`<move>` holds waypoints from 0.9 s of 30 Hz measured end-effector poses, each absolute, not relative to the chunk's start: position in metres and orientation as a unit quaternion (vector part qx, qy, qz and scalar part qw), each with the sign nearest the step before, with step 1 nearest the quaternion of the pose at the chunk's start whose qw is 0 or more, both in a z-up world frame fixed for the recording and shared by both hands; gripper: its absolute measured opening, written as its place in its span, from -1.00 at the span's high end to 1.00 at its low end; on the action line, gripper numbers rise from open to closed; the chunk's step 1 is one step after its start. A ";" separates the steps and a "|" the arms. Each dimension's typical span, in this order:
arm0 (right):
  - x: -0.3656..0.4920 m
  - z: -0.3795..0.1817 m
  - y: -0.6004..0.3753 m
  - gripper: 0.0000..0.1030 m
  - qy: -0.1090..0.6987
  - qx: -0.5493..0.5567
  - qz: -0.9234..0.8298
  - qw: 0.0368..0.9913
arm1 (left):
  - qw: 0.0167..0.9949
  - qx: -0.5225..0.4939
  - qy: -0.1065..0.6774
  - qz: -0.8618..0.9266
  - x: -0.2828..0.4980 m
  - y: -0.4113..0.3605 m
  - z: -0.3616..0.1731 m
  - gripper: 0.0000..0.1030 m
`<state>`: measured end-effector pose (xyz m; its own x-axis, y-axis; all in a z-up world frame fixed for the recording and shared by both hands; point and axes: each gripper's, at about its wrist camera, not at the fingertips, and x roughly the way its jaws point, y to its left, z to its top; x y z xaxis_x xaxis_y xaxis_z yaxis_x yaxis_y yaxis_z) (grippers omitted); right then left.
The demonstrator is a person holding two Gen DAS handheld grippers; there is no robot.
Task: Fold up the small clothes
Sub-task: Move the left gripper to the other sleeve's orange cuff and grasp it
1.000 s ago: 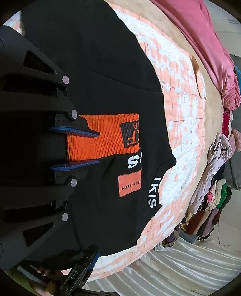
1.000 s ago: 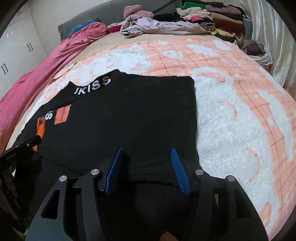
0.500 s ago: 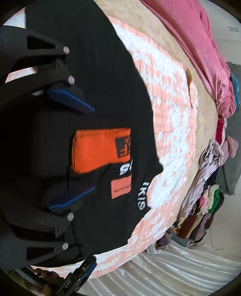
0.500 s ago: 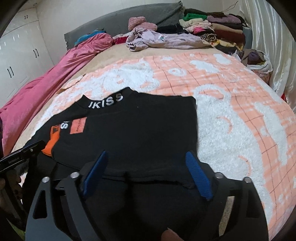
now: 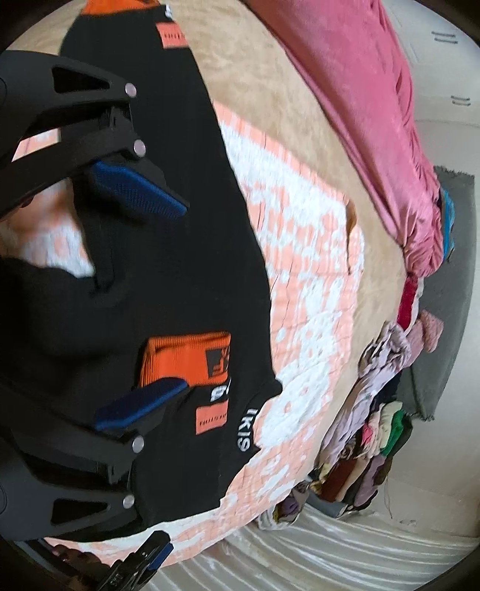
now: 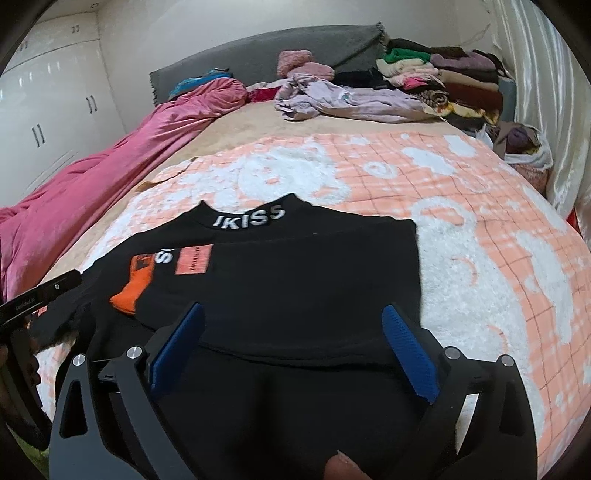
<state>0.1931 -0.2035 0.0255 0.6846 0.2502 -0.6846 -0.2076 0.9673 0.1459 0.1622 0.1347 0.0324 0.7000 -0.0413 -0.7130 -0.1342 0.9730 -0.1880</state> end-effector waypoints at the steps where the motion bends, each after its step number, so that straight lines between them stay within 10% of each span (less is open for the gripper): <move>1: 0.192 0.026 -0.199 -0.87 0.376 0.026 0.130 0.917 | 0.916 -0.111 0.384 0.031 0.160 0.137 0.033 -0.60; 27: 0.159 0.036 -0.101 -0.91 0.369 -0.028 0.237 0.898 | 0.916 -0.138 0.357 0.119 0.100 0.207 0.029 -0.67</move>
<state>0.1588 -0.1007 0.0360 0.6160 0.4043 -0.6761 -0.4461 0.8864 0.1236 0.0996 0.2068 0.0295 0.7172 0.1189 -0.6866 -0.3159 0.9337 -0.1683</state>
